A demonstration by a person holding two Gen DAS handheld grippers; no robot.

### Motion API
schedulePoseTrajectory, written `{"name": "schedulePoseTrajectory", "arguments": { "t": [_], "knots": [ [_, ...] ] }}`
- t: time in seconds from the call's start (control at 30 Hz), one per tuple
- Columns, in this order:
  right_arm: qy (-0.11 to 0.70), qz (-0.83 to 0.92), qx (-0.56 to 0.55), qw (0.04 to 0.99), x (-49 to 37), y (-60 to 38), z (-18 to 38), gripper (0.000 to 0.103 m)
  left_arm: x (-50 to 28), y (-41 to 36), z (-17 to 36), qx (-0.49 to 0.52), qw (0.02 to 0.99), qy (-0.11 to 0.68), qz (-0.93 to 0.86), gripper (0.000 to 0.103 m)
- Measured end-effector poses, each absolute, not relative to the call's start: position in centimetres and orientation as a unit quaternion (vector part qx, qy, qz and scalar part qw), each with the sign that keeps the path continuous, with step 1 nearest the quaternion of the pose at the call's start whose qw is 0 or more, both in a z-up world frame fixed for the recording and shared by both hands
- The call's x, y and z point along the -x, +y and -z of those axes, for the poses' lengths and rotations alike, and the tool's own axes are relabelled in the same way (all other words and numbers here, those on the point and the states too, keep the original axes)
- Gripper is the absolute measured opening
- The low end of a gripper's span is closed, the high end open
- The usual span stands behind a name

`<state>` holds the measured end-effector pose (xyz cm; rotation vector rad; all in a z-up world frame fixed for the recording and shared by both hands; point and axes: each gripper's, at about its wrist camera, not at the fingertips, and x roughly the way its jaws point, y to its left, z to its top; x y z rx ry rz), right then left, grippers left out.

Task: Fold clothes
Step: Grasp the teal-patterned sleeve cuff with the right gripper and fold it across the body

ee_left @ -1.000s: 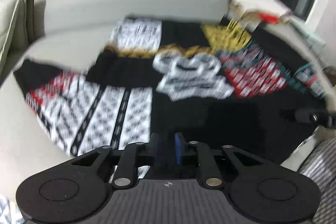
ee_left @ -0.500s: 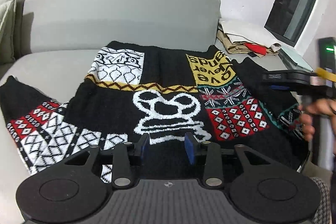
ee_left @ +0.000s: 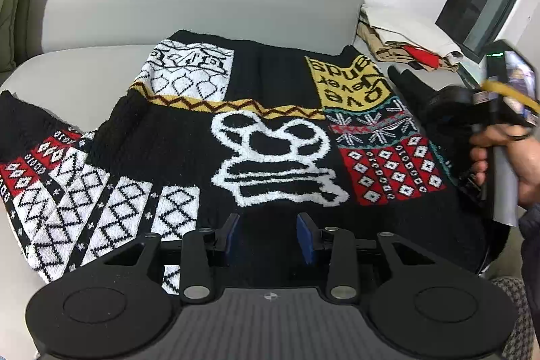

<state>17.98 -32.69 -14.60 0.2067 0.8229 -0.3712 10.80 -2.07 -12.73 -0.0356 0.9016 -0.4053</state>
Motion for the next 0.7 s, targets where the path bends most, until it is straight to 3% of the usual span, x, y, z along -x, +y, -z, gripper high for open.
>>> {"name": "schedulePoseTrajectory", "arguments": {
  "t": [0.17, 0.3, 0.37, 0.43, 0.5, 0.6, 0.7],
  "knots": [
    [0.298, 0.178, -0.256, 0.902, -10.7, -38.2, 9.4, 0.011, -9.2, -3.0, 11.6, 0.008, 0.881, 0.423, 0.213, 0.035],
    [0.212, 0.222, -0.322, 0.896, -3.7, -44.2, 6.5, 0.011, -7.7, -3.2, 10.6, 0.012, 0.879, 0.417, 0.232, 0.035],
    [0.206, 0.263, -0.339, 0.879, -1.1, -47.5, 7.0, 0.013, -7.0, -3.2, 10.2, 0.019, 0.876, 0.418, 0.239, 0.035],
    [0.22, 0.309, -0.362, 0.851, 1.3, -50.7, 8.1, 0.019, -6.5, -3.1, 9.9, 0.022, 0.874, 0.42, 0.242, 0.035],
    [0.234, 0.329, -0.382, 0.831, 3.7, -52.3, 9.1, 0.035, -5.9, -3.1, 9.5, 0.02, 0.875, 0.42, 0.242, 0.036],
    [0.253, 0.303, -0.403, 0.826, 6.6, -52.7, 10.0, 0.049, -5.3, -2.9, 9.0, 0.015, 0.876, 0.417, 0.241, 0.036],
    [0.268, 0.252, -0.437, 0.821, 8.4, -51.6, 11.0, 0.052, -4.8, -3.0, 9.0, 0.01, 0.877, 0.416, 0.24, 0.04]
  ]
}}
